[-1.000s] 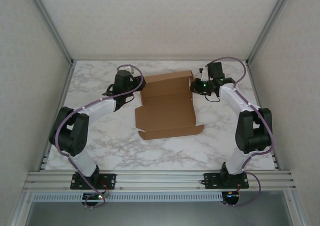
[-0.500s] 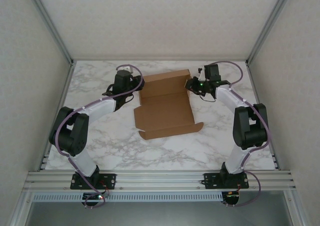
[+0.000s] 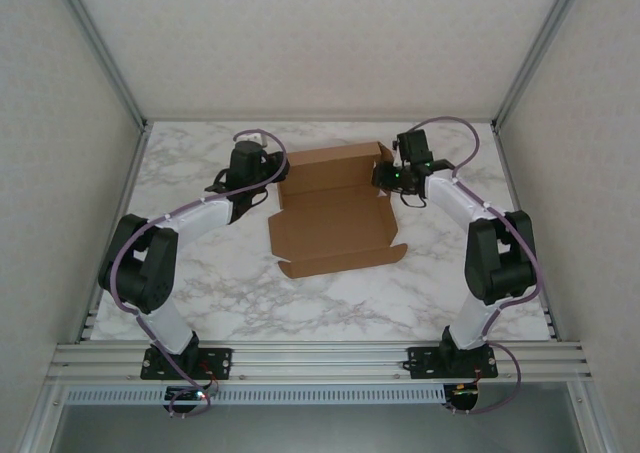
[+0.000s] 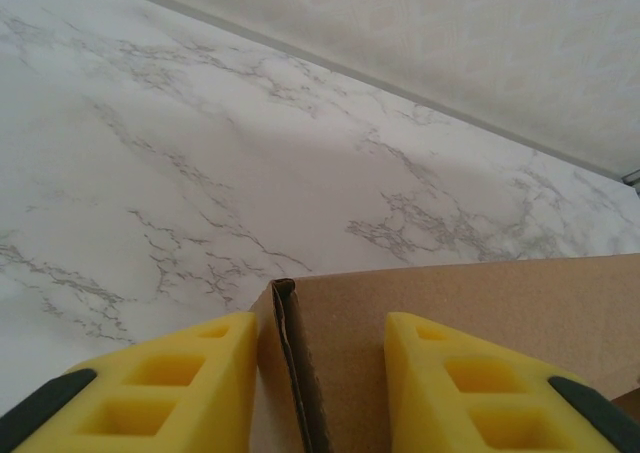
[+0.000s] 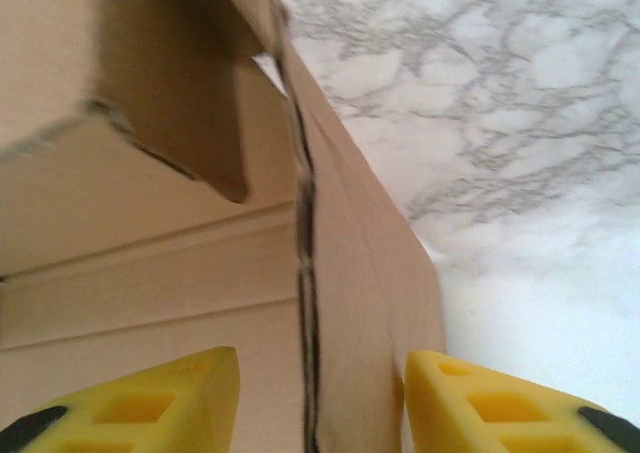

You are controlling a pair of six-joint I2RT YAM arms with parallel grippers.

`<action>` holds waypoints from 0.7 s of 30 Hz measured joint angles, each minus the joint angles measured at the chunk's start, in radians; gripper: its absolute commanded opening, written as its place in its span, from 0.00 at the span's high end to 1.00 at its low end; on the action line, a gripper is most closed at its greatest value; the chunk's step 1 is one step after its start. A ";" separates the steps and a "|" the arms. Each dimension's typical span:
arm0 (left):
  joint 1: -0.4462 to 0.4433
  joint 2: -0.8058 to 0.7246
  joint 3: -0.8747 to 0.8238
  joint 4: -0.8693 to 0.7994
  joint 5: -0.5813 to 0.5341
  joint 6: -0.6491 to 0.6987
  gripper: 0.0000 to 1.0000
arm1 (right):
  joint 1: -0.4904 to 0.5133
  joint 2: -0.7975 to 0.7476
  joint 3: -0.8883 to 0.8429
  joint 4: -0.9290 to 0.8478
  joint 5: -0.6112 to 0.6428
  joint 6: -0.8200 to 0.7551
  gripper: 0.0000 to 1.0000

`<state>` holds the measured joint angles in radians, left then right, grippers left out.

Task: Fold the paper box

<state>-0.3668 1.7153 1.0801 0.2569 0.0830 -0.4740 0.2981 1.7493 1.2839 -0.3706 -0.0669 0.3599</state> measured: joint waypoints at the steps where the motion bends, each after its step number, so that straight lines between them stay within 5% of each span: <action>1: 0.000 0.000 0.000 0.000 0.000 0.000 0.63 | 0.000 0.002 -0.003 -0.005 0.015 -0.006 0.53; 8: 0.000 0.000 0.000 0.000 0.000 0.003 0.63 | -0.032 0.044 -0.014 -0.008 0.040 0.012 0.60; 21: -0.003 0.000 0.000 0.001 -0.005 0.007 0.64 | -0.111 0.114 0.072 -0.019 -0.098 0.287 0.69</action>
<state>-0.3695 1.7153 1.0801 0.2577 0.0776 -0.4667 0.1871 1.8629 1.3556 -0.3901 -0.1654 0.6468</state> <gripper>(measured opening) 0.362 0.310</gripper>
